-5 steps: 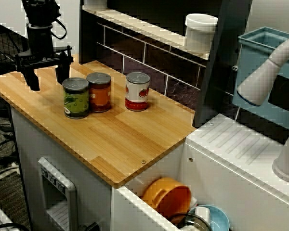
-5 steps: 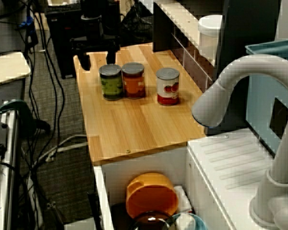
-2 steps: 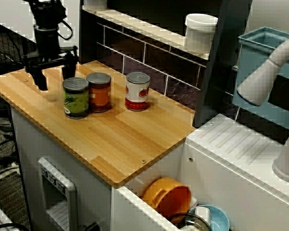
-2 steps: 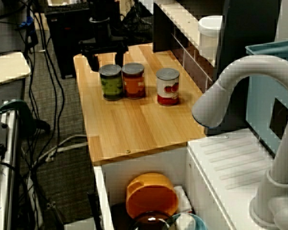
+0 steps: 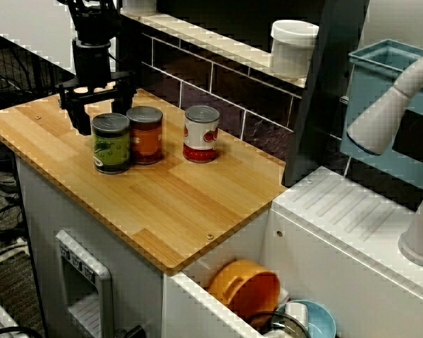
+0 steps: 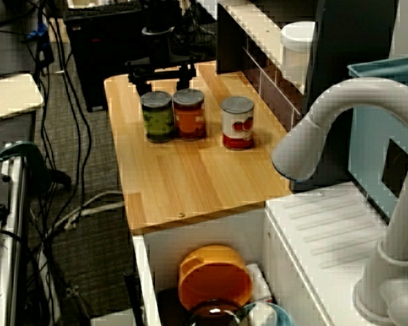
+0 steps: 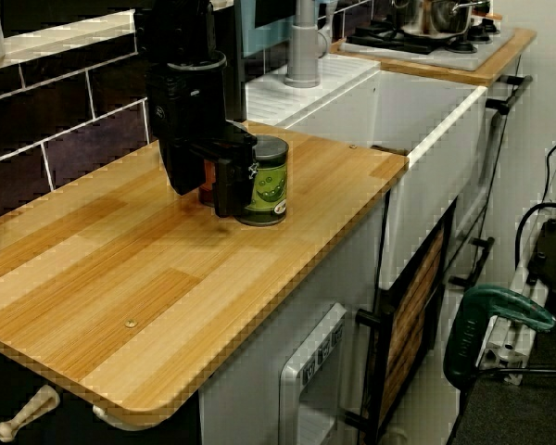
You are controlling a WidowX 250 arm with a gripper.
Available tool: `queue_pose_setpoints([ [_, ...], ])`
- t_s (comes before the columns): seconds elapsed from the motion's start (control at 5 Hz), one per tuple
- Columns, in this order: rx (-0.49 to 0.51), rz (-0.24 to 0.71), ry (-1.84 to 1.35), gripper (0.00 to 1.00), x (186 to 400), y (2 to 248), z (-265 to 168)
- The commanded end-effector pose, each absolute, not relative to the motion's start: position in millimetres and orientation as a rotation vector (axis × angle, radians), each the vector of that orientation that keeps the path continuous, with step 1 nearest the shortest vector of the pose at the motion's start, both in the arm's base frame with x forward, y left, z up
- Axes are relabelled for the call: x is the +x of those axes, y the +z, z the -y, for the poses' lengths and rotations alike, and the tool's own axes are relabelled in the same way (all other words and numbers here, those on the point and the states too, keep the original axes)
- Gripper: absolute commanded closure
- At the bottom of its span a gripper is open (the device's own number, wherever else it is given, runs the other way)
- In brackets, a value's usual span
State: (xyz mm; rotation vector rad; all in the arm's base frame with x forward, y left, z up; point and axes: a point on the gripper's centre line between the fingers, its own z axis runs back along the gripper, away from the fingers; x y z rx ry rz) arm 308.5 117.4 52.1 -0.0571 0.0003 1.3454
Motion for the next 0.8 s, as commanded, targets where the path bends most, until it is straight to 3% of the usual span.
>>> queue_pose_setpoints([
  [0.0,-0.080,0.064,1.405,0.00,317.5,59.4,-110.5],
  [0.6,-0.079,0.051,1.366,0.00,285.3,58.5,-71.9],
])
